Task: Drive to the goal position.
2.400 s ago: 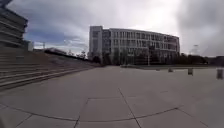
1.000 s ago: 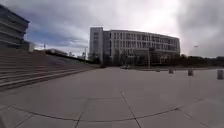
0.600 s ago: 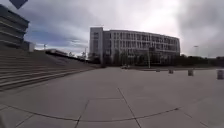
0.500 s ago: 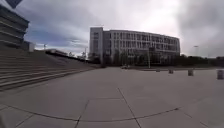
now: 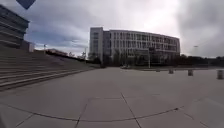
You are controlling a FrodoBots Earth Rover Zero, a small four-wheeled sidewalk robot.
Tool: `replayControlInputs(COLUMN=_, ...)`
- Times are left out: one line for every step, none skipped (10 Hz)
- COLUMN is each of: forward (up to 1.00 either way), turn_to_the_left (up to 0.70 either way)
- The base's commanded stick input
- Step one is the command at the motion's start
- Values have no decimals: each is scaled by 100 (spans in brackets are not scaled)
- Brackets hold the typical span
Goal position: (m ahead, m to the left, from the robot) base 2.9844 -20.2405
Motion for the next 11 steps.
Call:
replayControlInputs(forward=-70, turn_to_the_left=0)
replayControlInputs(forward=1, turn_to_the_left=0)
replayControlInputs(forward=38, turn_to_the_left=0)
replayControlInputs(forward=70, turn_to_the_left=0)
replayControlInputs(forward=70, turn_to_the_left=0)
replayControlInputs(forward=70, turn_to_the_left=0)
replayControlInputs(forward=70, turn_to_the_left=0)
replayControlInputs(forward=70, turn_to_the_left=0)
replayControlInputs(forward=70, turn_to_the_left=0)
replayControlInputs(forward=70, turn_to_the_left=0)
replayControlInputs(forward=70, turn_to_the_left=0)
